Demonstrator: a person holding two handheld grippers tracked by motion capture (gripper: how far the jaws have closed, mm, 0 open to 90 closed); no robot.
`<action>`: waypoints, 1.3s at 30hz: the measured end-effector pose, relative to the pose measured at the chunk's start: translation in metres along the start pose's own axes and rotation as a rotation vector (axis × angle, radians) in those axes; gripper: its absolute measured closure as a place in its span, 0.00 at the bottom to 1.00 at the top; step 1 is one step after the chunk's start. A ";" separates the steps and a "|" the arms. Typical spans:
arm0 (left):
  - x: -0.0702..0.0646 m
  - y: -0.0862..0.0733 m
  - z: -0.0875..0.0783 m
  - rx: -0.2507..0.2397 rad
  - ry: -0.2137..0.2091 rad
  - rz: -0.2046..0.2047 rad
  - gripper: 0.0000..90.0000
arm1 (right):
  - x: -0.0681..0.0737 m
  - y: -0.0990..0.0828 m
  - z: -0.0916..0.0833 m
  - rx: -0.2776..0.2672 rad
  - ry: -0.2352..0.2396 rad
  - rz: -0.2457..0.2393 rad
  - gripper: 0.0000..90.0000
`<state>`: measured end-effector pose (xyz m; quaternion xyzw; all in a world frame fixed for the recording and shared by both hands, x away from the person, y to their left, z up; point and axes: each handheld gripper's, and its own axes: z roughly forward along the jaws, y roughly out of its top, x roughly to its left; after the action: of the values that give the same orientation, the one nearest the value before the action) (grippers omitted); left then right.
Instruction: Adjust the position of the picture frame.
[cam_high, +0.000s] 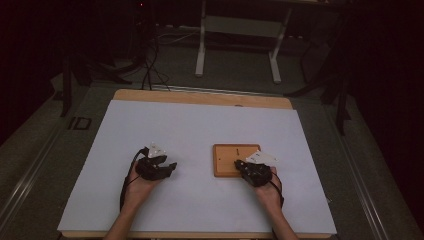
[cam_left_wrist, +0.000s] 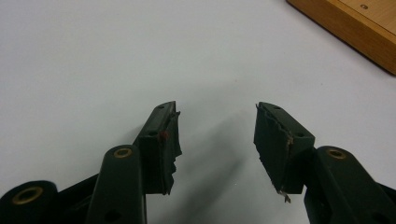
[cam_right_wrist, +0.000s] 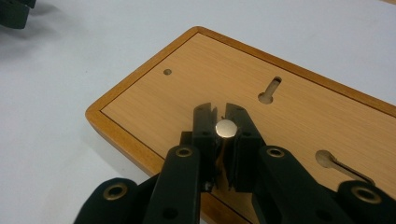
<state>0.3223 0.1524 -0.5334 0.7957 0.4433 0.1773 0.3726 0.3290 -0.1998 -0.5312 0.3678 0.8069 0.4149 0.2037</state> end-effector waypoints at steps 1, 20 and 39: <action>0.000 0.000 0.000 0.000 0.000 -0.002 0.55 | 0.000 0.000 0.000 -0.001 0.000 -0.002 0.93; -0.006 0.002 -0.004 -0.014 -0.063 0.024 0.69 | 0.008 0.019 -0.014 -0.079 0.080 -0.042 0.93; -0.062 0.013 -0.012 -0.015 -0.320 0.237 0.99 | 0.028 0.031 -0.009 -0.106 0.189 -0.087 0.93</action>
<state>0.2892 0.1014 -0.5129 0.8575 0.2804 0.0944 0.4208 0.3187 -0.1710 -0.5012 0.2804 0.8146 0.4808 0.1635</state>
